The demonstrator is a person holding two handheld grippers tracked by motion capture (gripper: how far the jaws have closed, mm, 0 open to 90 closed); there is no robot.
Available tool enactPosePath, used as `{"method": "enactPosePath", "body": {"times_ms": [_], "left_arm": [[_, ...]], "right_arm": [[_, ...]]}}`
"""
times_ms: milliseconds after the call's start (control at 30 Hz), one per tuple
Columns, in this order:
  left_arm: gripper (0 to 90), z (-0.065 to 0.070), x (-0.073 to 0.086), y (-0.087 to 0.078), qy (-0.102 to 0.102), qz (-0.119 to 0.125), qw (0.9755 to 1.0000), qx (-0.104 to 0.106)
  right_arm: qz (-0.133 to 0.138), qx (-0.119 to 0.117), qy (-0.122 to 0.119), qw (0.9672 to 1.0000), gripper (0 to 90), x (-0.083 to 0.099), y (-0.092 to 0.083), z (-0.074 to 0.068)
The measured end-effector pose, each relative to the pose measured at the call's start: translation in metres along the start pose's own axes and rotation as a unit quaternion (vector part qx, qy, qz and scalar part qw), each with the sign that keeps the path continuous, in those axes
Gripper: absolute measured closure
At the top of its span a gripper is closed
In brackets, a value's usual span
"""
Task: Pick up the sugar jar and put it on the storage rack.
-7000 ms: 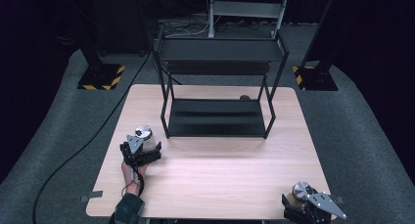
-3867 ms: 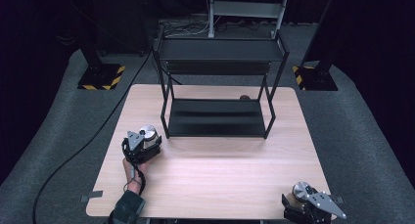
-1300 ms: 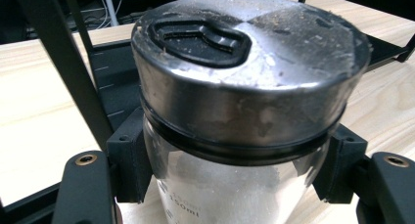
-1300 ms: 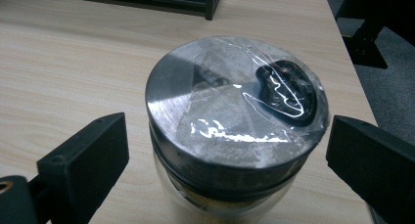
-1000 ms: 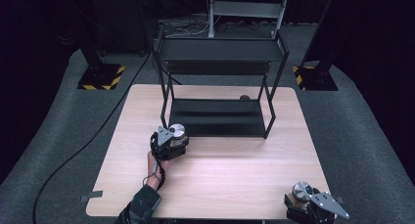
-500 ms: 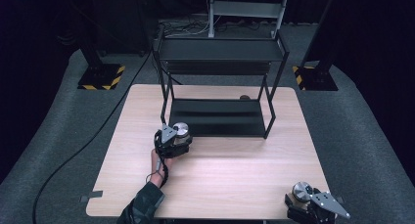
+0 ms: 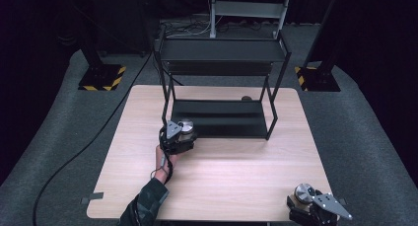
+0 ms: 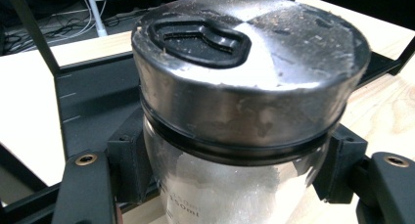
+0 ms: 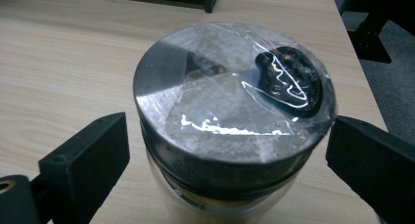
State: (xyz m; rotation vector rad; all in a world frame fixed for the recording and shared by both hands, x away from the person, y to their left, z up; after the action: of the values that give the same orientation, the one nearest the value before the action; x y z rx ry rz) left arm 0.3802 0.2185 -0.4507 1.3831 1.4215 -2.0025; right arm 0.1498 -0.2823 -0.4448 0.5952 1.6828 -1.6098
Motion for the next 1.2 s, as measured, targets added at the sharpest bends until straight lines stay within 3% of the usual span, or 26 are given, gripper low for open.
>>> {"method": "enactPosePath", "body": {"times_ms": [1200], "left_arm": [[29.9,0.003,-0.03,0.025,0.019,-0.009,0.9998,0.008]], "right_arm": [[-0.002,0.001,0.003,1.0,1.6,0.001,-0.001,0.003]]}}
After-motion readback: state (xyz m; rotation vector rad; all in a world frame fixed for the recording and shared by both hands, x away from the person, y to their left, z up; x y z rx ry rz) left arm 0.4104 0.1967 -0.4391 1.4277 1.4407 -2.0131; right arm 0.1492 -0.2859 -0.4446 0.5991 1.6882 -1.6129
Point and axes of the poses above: each handheld gripper's, and its own axes: y roughly forward along the jaws, x roughly out of its underside, z roughly to its right, the point moved 4 cm from there along y, roughly forward along the jaws, and after that the axes turned 10 degrees about -z, right-handed, at the moved point
